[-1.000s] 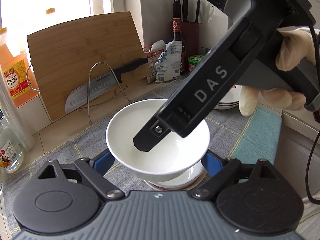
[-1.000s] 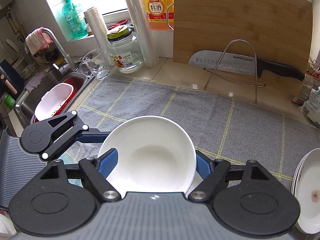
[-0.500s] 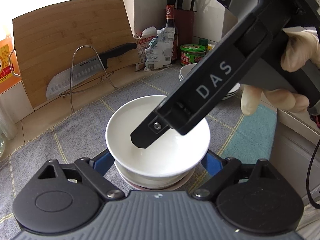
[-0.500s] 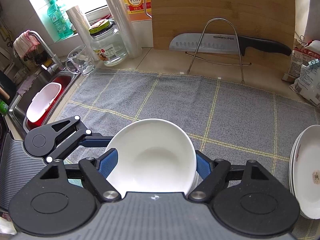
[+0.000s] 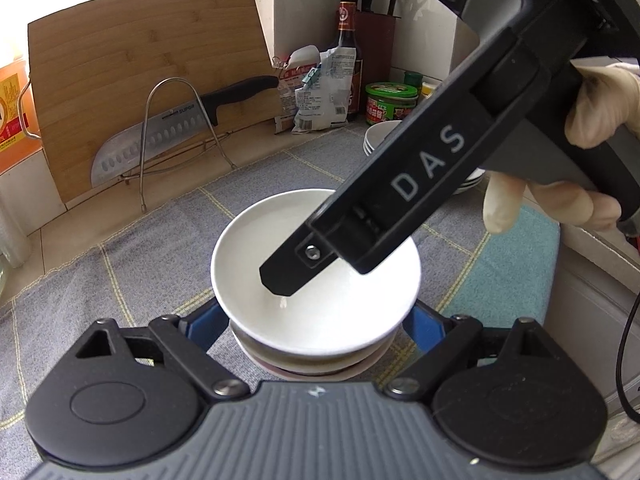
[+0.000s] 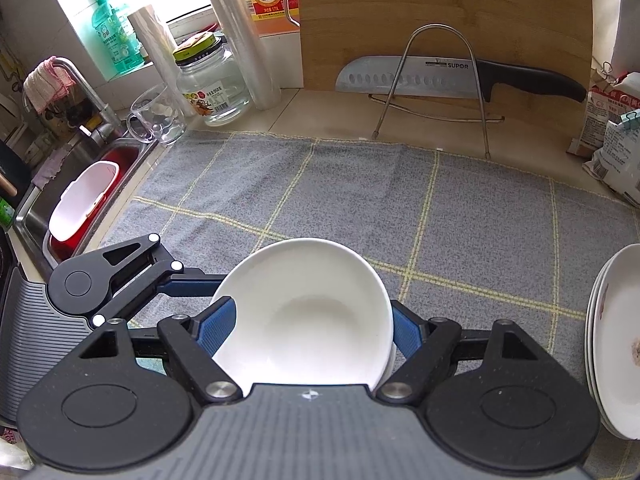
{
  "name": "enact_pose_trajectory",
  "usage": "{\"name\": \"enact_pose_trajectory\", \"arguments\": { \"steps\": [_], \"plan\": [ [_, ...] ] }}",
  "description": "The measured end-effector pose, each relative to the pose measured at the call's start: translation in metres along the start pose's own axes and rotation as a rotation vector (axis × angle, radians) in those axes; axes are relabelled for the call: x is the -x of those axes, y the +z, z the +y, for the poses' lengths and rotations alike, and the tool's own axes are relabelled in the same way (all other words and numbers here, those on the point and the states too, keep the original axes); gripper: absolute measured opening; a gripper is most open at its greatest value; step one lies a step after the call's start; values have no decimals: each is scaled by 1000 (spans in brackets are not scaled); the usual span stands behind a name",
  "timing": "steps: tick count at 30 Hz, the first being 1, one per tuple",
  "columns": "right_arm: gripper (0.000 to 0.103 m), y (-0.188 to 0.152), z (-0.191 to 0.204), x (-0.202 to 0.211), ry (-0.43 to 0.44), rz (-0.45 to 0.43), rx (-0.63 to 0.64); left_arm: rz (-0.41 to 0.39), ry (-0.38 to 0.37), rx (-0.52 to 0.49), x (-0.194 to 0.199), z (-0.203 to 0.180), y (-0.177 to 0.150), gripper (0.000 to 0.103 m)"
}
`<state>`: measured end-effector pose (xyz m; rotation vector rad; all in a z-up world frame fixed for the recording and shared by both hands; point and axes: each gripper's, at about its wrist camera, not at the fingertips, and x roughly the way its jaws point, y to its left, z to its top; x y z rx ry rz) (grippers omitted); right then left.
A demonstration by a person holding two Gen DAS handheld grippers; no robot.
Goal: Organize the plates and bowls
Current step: 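Carry the held bowl over the stacked bowls with the right tool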
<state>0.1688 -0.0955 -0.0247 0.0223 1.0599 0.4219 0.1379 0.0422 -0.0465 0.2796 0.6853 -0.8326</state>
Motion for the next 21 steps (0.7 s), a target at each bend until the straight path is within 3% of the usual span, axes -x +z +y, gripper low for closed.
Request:
{"name": "enact_pose_trajectory", "arguments": {
  "steps": [15,21],
  "plan": [
    [86,-1,1,-4,-3,-2,9,-2,-6,12,-4,4,-1,95],
    [97,-5,-2,2,0,-35,-8,-17,-5,8,4,3,-3,100]
  ]
}}
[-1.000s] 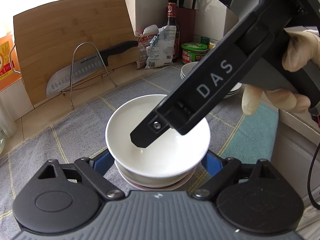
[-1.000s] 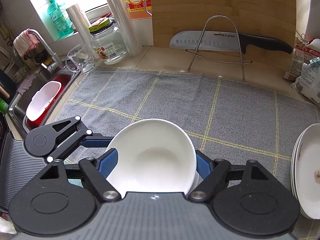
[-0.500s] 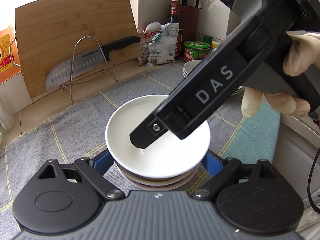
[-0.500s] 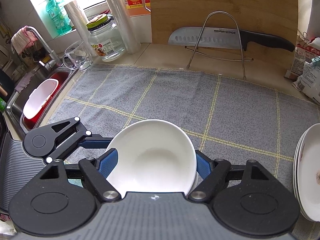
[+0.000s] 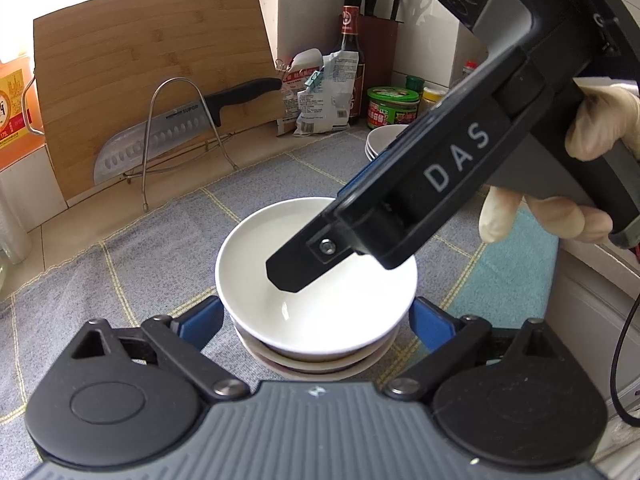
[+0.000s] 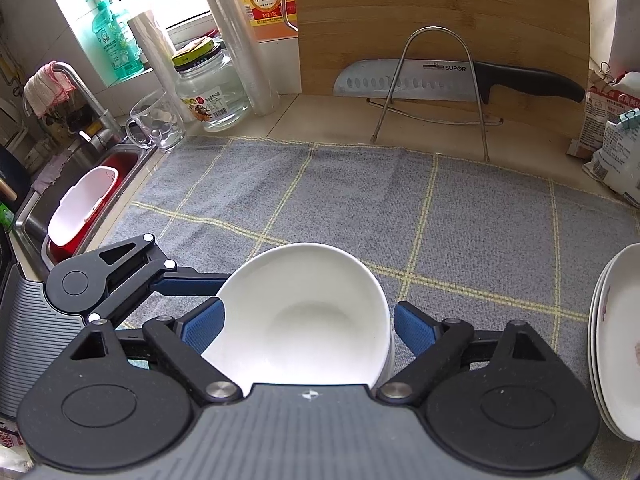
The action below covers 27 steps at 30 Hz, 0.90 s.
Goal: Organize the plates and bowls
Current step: 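Carry the held bowl over the stacked bowls with the right tool, then lower the held bowl onto the stacked bowls and open the right tool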
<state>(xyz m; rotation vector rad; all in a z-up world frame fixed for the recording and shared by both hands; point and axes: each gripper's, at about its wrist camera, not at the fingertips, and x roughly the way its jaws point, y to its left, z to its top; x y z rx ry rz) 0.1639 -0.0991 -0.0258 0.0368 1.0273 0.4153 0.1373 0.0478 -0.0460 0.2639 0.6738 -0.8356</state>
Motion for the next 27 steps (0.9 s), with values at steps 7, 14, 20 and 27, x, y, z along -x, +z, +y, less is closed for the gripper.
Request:
{"name": "enact_pose_trajectory", "arguments": {
  "steps": [7,14,20,27],
  "plan": [
    [103,-9,3,12,-5,-58,33,21,11,-6,8,3,-8,100],
    [103,-26,7,22,3,-86,66,82,26,-7,10,9,-23,100],
    [103,-46,6,27,-10,-83,99,140,70,18,11,16,-35,100],
    [103,-73,-5,6,-51,-10,164,176,122,48,10,12,-40,100]
  ]
}}
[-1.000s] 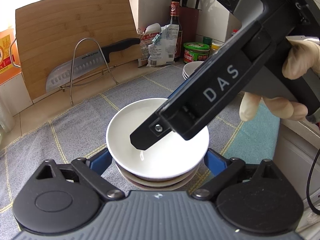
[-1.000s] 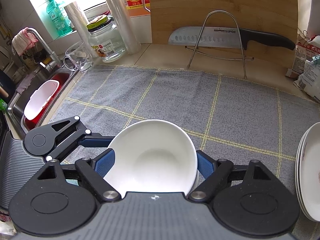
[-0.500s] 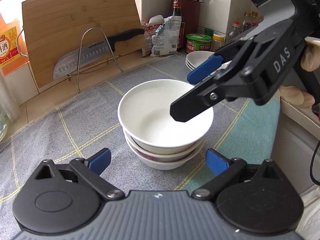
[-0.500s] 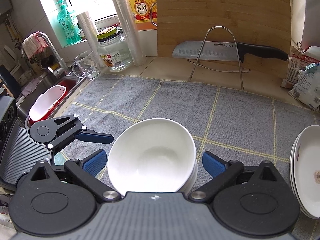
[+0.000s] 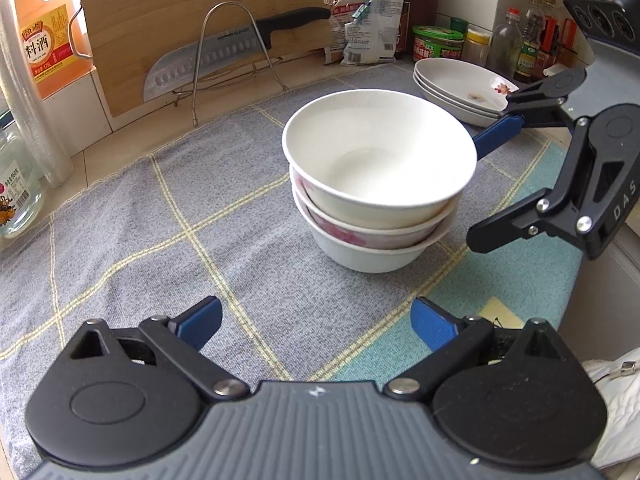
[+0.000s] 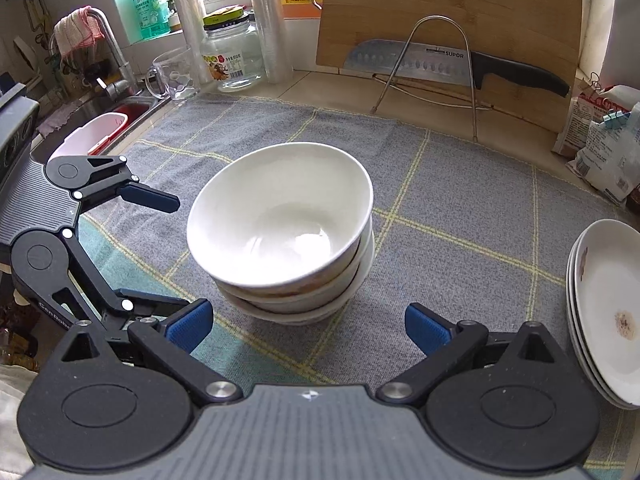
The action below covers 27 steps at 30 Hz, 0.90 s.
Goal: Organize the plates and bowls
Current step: 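Lower the held bowl onto the stacked bowls and open the right tool, then grasp the three-bowl stack rims with both tools from opposite sides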
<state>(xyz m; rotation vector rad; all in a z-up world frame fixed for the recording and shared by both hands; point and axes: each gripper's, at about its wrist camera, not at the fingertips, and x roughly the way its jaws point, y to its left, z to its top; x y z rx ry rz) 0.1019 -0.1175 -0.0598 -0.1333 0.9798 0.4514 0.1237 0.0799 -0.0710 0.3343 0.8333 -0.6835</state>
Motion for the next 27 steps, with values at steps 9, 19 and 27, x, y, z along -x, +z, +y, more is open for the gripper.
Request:
{"name": "enact_pose_trajectory", "arguments": {
  "steps": [9,19,27],
  "plan": [
    [103,-29,-11,-38,-16,62,82,33,26,59,-14,-14,-4,100],
    [103,-47,-15,-38,-15,11,192,77,55,103,-36,-26,-4,102],
    [103,-57,-20,-35,-7,-56,191,38,51,92,-36,-26,-7,103]
  ]
}}
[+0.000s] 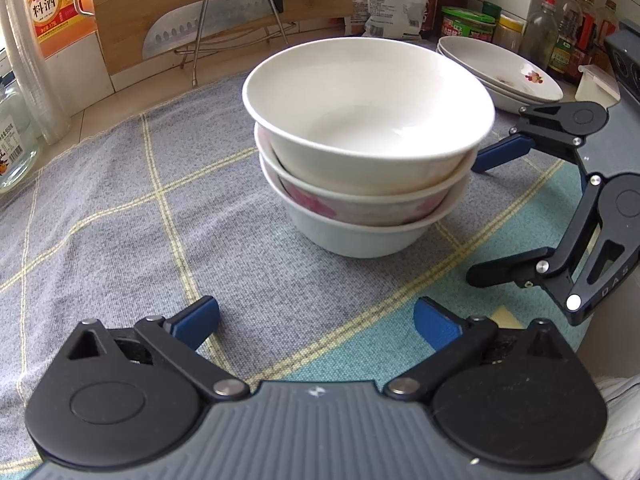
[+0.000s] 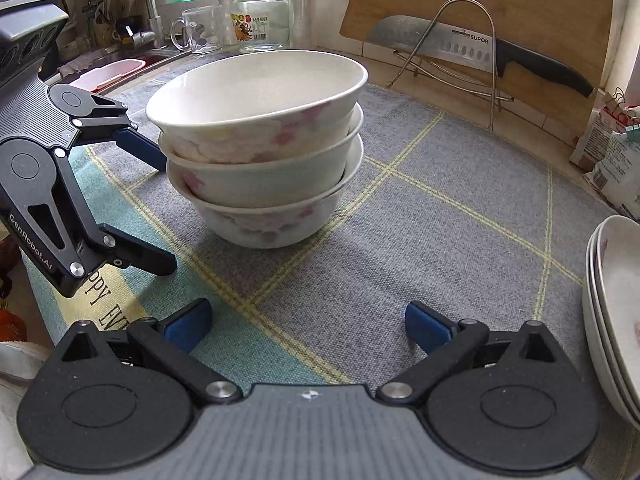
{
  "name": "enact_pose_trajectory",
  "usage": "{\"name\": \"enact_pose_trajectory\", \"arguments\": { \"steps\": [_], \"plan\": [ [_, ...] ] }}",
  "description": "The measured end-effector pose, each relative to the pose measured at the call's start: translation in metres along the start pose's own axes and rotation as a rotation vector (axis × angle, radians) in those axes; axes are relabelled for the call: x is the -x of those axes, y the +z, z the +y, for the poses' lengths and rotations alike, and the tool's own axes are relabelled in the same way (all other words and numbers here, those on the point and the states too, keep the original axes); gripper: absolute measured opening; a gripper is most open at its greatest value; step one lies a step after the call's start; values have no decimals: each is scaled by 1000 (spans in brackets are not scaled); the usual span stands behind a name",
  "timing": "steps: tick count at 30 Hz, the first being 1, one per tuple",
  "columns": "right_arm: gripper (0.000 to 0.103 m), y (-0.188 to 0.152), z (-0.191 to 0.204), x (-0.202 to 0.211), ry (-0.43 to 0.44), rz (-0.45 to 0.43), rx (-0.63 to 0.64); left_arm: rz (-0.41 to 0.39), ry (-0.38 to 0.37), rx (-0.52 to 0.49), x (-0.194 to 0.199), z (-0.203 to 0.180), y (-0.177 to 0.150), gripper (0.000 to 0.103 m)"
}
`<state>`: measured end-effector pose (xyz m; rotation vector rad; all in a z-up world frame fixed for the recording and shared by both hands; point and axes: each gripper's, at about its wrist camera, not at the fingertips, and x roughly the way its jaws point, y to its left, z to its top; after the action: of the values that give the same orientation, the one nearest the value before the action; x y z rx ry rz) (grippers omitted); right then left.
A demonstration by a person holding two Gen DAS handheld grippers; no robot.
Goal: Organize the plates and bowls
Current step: 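Grasp the three-bowl stack rims with both tools from opposite sides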
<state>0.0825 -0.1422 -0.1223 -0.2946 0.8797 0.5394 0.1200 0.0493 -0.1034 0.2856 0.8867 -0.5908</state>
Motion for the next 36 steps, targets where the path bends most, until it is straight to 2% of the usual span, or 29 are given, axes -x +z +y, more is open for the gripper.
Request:
{"name": "enact_pose_trajectory", "arguments": {
  "steps": [6,14,16,20,25,29,36],
  "plan": [
    [103,-10,-1,3,-7,-65,-6,-53,-32,-47,1,3,-5,103],
    [103,-4,0,1,-17,-27,0,-46,-102,-138,-2,12,4,102],
    [103,0,1,1,-22,-6,4,-69,-126,-186,1,14,7,102],
    [103,12,9,2,-10,10,80,-113,-208,-250,5,24,17,102],
    [103,30,19,1,10,-1,177,-139,-271,-326,1,31,24,102],
    [103,43,17,-2,31,-12,226,-148,-301,-380,-3,32,26,100],
    [99,52,10,-7,91,-15,281,-144,-320,-388,-6,36,33,94]
  ]
}}
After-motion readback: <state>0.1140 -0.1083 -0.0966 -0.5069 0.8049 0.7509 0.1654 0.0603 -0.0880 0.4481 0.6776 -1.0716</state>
